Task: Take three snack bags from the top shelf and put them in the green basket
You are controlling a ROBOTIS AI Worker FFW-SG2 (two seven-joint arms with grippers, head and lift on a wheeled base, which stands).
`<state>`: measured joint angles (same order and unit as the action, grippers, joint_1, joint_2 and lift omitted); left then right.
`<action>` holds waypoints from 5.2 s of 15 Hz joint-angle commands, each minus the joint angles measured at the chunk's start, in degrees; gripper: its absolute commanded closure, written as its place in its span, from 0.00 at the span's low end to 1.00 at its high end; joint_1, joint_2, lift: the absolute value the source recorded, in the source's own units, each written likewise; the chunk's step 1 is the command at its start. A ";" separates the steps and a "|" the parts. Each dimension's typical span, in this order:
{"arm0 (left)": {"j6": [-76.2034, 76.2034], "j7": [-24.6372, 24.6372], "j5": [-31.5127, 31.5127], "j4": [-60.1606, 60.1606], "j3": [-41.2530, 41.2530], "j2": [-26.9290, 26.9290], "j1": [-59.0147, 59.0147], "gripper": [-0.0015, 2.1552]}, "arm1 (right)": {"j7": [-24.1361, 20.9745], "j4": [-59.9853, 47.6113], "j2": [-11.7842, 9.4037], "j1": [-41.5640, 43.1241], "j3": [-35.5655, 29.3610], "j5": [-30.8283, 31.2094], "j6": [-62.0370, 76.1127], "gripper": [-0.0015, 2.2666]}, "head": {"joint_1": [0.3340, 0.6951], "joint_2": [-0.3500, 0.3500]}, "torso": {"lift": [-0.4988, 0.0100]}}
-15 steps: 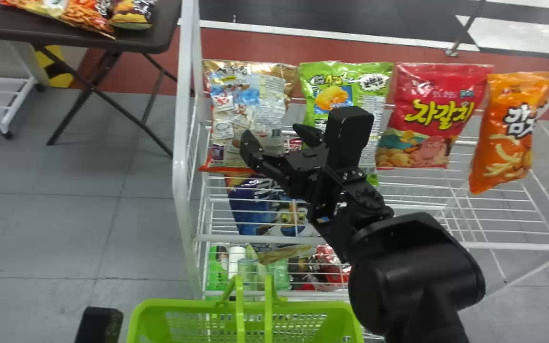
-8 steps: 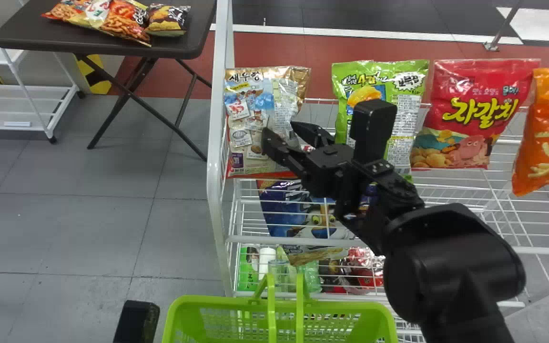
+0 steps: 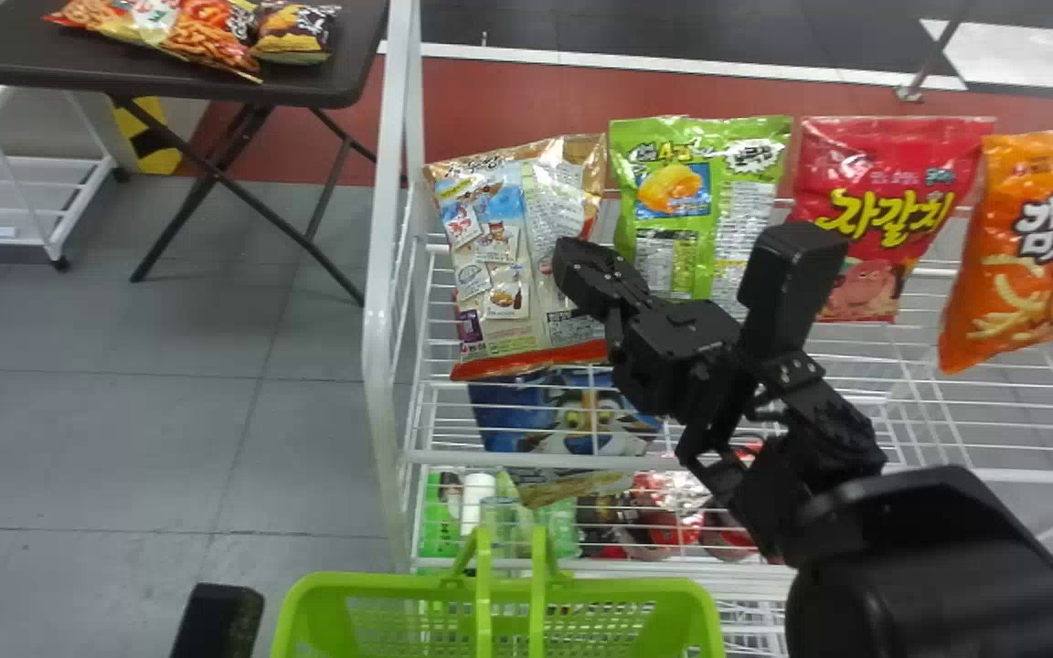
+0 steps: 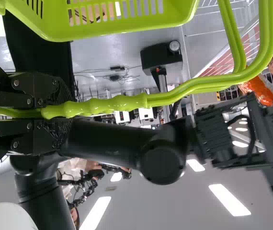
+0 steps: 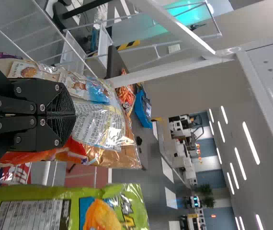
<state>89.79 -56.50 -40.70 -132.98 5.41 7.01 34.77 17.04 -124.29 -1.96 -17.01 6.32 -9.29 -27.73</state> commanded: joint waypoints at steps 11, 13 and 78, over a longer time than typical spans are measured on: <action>0.24 0.86 0.53 0.88 0.21 -1.30 1.00 0.82 | 9.94 -31.27 2.01 -37.39 -23.46 -5.92 -1.41 0.93 | 1.00 0.00 | 0.89; 0.24 1.04 0.53 1.15 0.12 -1.47 0.91 0.82 | 15.13 -31.54 2.01 -37.48 -29.78 -10.31 -15.12 0.93 | 1.00 0.00 | 0.89; 0.24 5.35 3.96 4.66 -7.44 -1.21 -4.80 0.82 | 13.19 16.10 2.01 12.88 -14.40 8.58 -2.47 0.88 | 1.00 0.00 | 0.89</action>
<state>89.79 -51.15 -36.73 -128.40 -2.02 5.80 30.06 30.17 -108.24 0.00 -4.31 -8.82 -1.34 -30.02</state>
